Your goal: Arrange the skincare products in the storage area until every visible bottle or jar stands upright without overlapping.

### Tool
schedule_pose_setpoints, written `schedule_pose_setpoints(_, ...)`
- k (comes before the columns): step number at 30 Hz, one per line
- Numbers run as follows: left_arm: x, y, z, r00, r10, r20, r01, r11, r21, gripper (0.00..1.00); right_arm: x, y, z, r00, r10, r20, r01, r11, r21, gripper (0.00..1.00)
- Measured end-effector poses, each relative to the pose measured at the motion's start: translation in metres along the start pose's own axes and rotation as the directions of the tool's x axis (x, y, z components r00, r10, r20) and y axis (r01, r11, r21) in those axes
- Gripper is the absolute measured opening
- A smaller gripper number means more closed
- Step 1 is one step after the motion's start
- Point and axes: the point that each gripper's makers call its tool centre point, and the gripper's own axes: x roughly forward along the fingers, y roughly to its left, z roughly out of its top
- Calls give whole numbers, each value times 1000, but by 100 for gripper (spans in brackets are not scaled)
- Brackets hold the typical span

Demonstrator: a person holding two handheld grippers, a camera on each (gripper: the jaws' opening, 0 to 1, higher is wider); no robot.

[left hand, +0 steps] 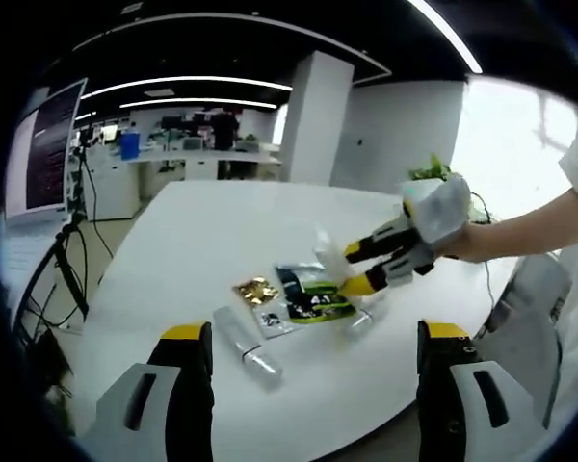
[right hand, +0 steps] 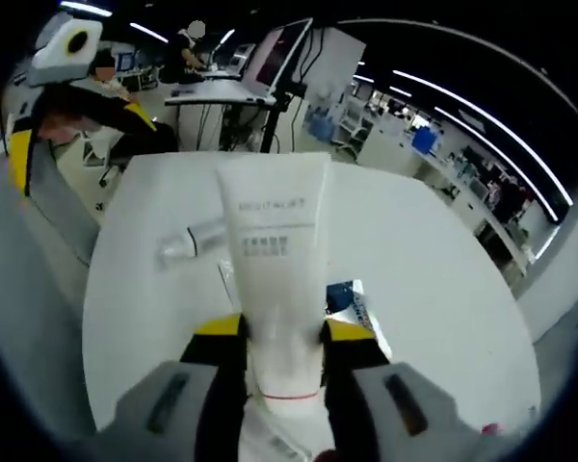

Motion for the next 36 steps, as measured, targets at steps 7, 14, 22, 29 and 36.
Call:
schedule_pose_setpoints(7, 0, -4, 7, 1000, 1, 6, -1, 1000, -31, 85, -20, 3, 28, 995, -59, 82, 53, 996, 65, 30)
schedule_pose_setpoints(14, 1, -11, 32, 999, -7, 44, 8, 1000, -9, 85, -36, 17, 52, 986, -87, 144, 70, 991, 116, 30)
schedule_pose_setpoints(22, 5, -28, 60, 992, -46, 117, 52, 998, -47, 83, -54, 30, 75, 972, -123, 201, 96, 986, 137, 30)
schedule_pose_setpoints(29, 9, -52, 70, 981, -123, 153, 139, 986, -97, 74, -65, 41, 78, 966, -149, 213, 116, 980, 160, 30)
schedule_pose_setpoints(36, 12, -69, 71, 968, -186, 168, 211, 967, -142, 57, -76, 50, 85, 958, -168, 233, 125, 975, 186, 30)
